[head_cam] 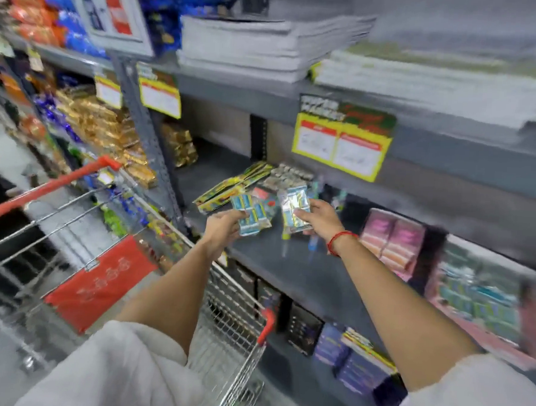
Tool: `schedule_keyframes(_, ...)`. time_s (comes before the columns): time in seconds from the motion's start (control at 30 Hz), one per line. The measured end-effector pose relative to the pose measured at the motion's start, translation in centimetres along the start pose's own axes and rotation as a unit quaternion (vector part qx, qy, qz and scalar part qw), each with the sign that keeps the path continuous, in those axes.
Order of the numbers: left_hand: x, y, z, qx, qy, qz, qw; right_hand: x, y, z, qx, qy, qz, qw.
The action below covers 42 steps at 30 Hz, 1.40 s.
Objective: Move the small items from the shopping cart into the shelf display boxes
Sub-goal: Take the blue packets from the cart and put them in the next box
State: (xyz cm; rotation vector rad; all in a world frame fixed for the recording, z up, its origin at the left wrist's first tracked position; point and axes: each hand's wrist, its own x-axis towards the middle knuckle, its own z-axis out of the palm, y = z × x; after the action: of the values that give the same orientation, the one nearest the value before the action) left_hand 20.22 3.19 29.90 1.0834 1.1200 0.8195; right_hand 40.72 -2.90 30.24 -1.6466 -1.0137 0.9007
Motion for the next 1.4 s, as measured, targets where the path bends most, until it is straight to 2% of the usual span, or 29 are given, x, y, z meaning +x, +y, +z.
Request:
schedule_keyframes(0.17, 0.7, 0.1, 10.8, 0.03, -0.1, -0.012, 0.994, -2.0, 1.8, -9.3, 0.016, 0.115, 0.004, 0.993)
schedule_keyframes(0.3, -0.3, -0.9, 19.2, 0.042, -0.151, -0.02, 0.987, -5.2, 3.9, -16.0, 0.033, 0.215, 0.023, 0.976)
schedule_keyframes(0.4, -2.0, -3.0, 26.2, 0.101, -0.178, -0.022, 0.979, -8.3, 6.3, -20.5, -0.007, 0.321, 0.065, 0.945)
schedule_keyframes(0.5, -4.7, -5.1, 32.1, 0.193, -0.266, -0.042, 0.944, -11.7, 8.5, -24.2, -0.053, 0.395, 0.111, 0.911)
schedule_keyframes(0.6, -6.7, -6.7, 35.3, 0.254, -0.273, -0.006, 0.928, -14.5, 10.1, -26.2, -0.132, 0.429, 0.186, 0.874)
schedule_keyframes(0.8, -8.0, -7.7, 36.4, 0.405, -0.255, 0.084, 0.874, -16.5, 12.0, -25.8, -0.173, 0.403, 0.262, 0.86)
schedule_keyframes(0.87, -8.0, -7.8, 36.0, 0.466, -0.252, 0.164, 0.832, -16.3, 11.8, -25.1, -0.185, 0.396, 0.267, 0.859)
schedule_keyframes(0.97, -8.1, -7.9, 35.2, 0.566, -0.22, 0.307, 0.733, -16.0, 11.4, -24.0, -0.199, 0.37, 0.279, 0.864)
schedule_keyframes(1.03, -8.2, -8.0, 34.9, 0.578, -0.229, 0.377, 0.687, -15.7, 11.4, -23.1, -0.244, 0.375, 0.278, 0.85)
schedule_keyframes(1.1, -8.3, -8.3, 34.7, 0.562, -0.274, 0.437, 0.647, -15.6, 11.5, -22.0, -0.289, 0.388, 0.28, 0.829)
schedule_keyframes(1.2, -8.5, -9.0, 33.9, 0.557, -0.332, 0.479, 0.591, -15.4, 11.7, -20.9, -0.244, 0.401, 0.318, 0.824)
schedule_keyframes(1.4, -7.5, -9.5, 32.7, 0.596, -0.352, 0.5, 0.52, -14.8, 11.5, -20.8, -0.218, 0.389, 0.339, 0.828)
